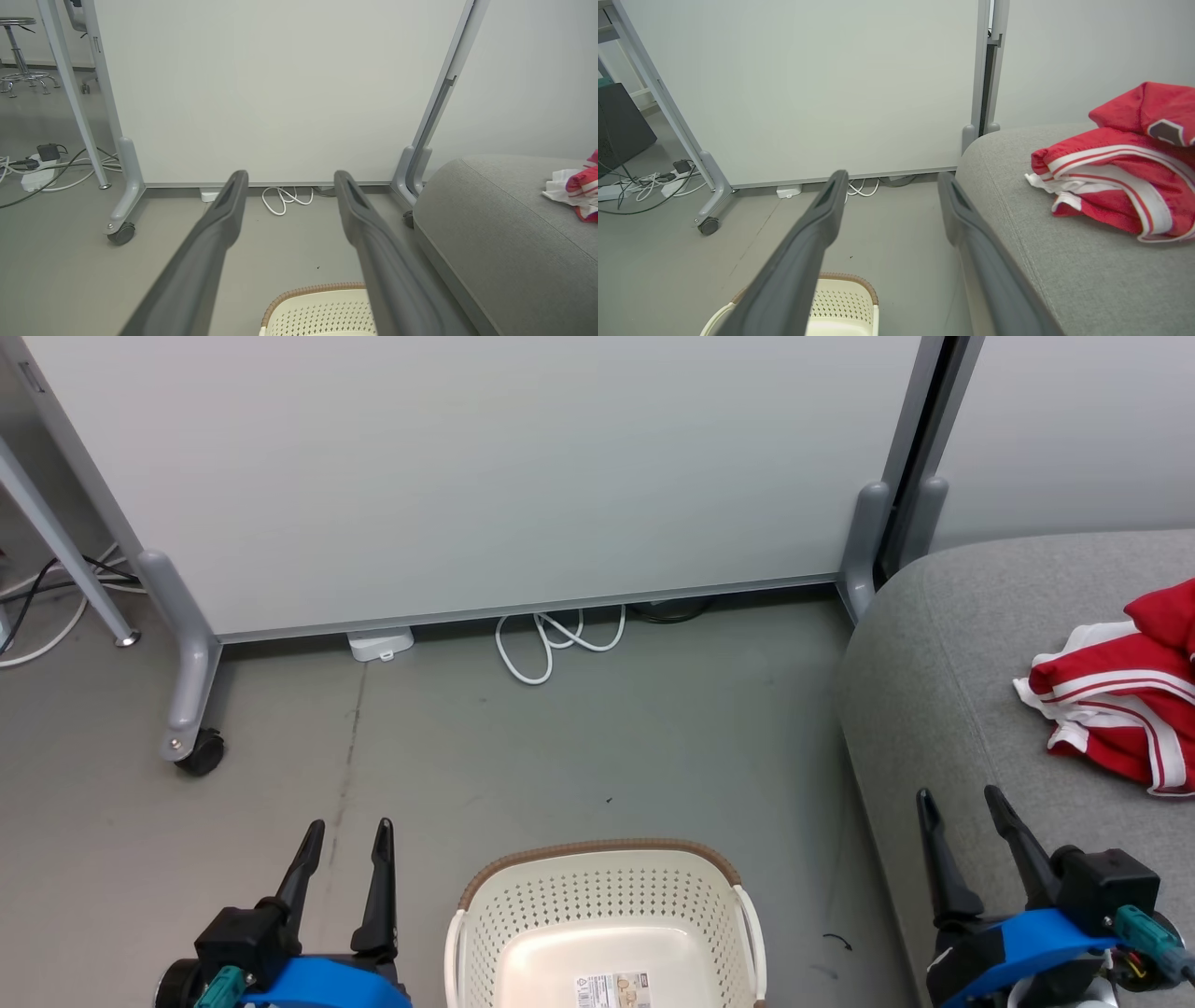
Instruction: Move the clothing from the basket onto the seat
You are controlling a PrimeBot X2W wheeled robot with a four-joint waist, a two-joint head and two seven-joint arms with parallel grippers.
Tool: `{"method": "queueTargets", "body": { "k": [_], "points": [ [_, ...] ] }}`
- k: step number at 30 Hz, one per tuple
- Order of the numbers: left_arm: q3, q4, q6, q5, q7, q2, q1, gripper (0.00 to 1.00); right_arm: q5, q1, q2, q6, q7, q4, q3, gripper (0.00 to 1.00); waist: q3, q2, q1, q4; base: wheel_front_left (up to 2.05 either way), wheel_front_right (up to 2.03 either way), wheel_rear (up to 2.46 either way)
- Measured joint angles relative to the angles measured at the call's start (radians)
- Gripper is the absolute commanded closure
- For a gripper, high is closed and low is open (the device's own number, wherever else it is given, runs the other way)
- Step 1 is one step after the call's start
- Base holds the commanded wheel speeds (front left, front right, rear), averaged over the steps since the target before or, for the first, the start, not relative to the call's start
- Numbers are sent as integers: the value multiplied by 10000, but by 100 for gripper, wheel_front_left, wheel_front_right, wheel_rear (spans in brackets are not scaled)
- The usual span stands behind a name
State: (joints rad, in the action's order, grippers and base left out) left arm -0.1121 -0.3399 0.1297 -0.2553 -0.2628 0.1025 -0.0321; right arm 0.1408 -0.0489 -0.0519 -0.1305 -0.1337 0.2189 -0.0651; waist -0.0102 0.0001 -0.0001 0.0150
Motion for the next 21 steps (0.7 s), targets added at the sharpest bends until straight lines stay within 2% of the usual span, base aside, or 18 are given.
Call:
{"method": "queueTargets", "body": {
  "k": [21],
  "points": [
    [-4, -244, 0, -73, 0, 38, 51, 0, 222, 112, 2, 0, -10, 81, 159, 0, -53, 0, 1, 33, 0, 0, 0]
  ]
}}
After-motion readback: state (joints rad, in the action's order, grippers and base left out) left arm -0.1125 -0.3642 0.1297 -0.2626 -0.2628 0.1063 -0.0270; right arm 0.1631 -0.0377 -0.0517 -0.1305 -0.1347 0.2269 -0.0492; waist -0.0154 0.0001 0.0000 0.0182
